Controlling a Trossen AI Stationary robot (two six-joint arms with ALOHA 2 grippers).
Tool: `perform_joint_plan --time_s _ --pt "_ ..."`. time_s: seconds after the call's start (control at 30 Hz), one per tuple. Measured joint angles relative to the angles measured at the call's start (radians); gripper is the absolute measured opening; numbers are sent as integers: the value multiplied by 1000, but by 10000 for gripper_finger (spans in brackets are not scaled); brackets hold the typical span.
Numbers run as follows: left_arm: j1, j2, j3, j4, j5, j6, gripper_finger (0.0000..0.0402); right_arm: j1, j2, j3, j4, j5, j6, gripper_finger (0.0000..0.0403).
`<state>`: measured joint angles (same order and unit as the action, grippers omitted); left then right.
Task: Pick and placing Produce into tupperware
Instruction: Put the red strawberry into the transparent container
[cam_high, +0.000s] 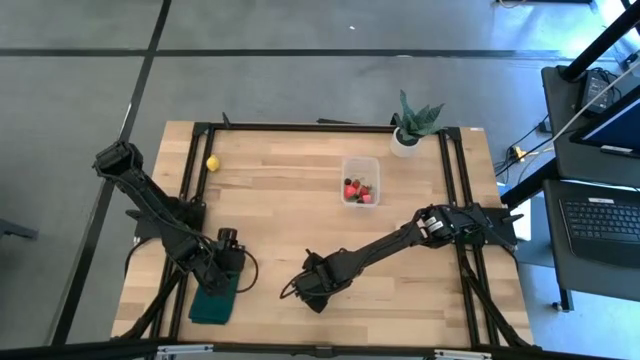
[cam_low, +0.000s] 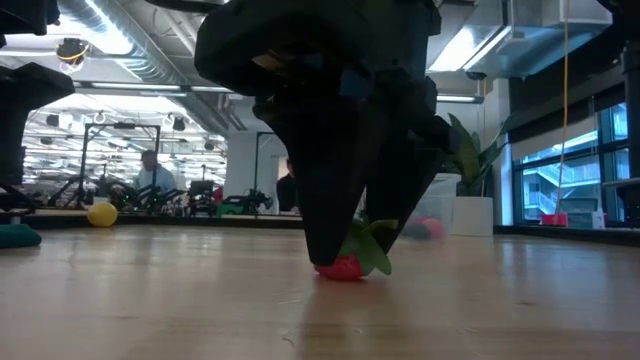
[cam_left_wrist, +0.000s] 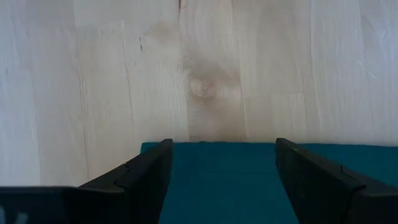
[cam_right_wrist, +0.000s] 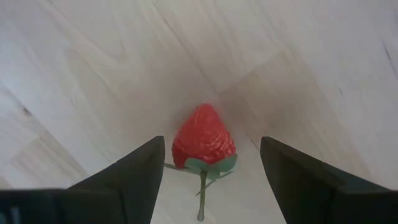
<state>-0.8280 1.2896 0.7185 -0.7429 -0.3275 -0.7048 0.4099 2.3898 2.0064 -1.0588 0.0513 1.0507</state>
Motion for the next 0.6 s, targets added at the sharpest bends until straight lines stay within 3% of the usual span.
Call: perform_joint_plan --time_s 0.27,0.6 --pt "0 0 0 0 0 0 271 -1 0 0 0 0 0 255" --pt "0 0 0 0 0 0 271 -1 0 0 2 0 0 168"
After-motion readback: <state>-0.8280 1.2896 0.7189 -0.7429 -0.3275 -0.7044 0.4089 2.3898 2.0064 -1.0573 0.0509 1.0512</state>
